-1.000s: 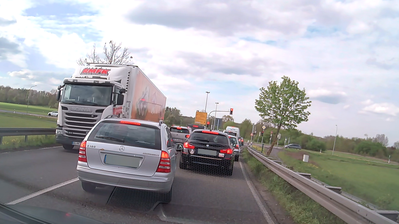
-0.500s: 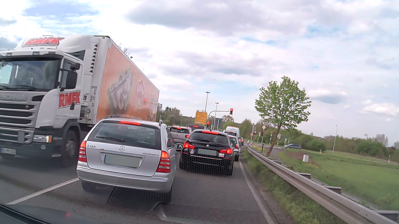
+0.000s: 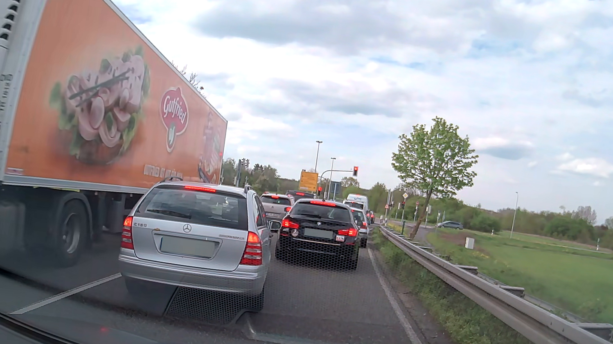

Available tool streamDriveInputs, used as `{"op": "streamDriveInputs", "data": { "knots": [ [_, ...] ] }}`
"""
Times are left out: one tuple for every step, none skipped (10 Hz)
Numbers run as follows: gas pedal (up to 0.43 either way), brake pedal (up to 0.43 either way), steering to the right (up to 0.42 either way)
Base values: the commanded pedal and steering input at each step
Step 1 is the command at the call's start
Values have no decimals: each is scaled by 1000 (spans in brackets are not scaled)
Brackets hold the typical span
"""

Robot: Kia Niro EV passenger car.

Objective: Follow the waypoints while adhering to traffic rules and regulations

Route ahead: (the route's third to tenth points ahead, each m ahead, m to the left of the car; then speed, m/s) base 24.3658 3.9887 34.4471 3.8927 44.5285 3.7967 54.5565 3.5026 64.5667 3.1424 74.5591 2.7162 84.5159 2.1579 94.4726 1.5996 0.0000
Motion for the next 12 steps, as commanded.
{"op": "streamDriveInputs", "data": {
  "knots": [
    [0,280,-10],
    [0,280,-10],
    [0,287,-10],
    [0,280,-10],
    [0,280,-10],
    [0,280,-10],
    [0,280,-10],
    [0,280,-10],
    [0,280,-10],
    [0,280,-10],
    [0,280,-10],
    [0,280,-10]
  ]
}}
